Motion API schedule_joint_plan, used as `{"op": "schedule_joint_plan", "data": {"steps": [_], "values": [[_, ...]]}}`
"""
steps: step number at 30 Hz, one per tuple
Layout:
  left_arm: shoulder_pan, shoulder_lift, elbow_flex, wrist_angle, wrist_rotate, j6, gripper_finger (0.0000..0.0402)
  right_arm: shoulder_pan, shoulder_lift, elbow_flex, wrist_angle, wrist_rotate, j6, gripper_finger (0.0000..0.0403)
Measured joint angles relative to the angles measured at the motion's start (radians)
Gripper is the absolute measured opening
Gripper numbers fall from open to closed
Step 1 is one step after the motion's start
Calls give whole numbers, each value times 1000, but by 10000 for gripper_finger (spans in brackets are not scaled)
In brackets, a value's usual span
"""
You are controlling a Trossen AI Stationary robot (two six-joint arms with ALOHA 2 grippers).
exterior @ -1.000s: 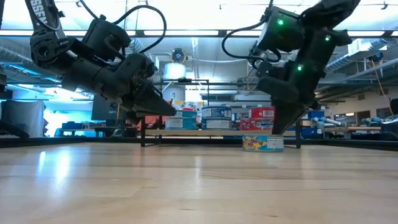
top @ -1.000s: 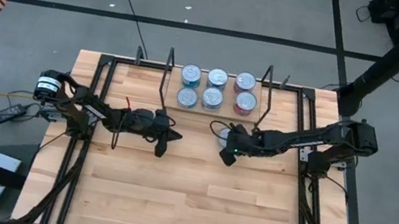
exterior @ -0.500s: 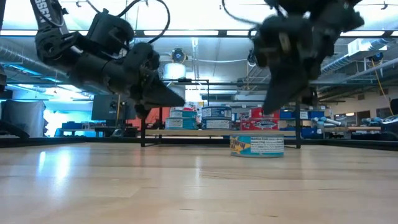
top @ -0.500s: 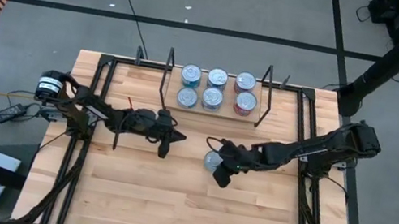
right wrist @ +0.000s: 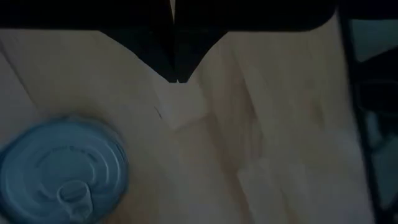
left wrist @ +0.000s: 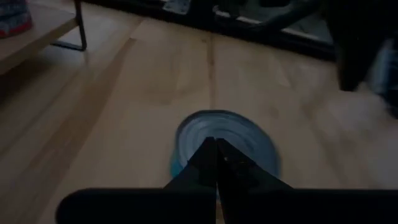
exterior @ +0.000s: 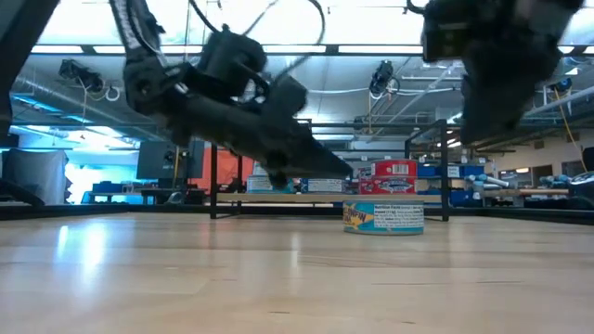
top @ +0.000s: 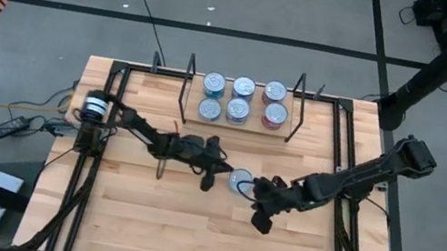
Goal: Stack canned seafood by type on shelf
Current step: Stack the yellow-blue tuna can on top of the yellow-blue tuna can on the shelf
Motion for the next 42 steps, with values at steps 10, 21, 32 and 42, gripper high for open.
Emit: {"op": "schedule_joint_plan", "data": {"steps": [10,21,32,42], "values": [[31,107,51,0,-211,-76,3,18,3,-131,55,158,159,0],[55,103,47,2,13,-25,3,-55,44,-133,58,403,273,0],[50,103,-13,19,70,-36,3,-89,172,-133,336,243,172,0],[39,100,-172,269,72,-120,3,-44,139,-132,391,208,152,0]]}}
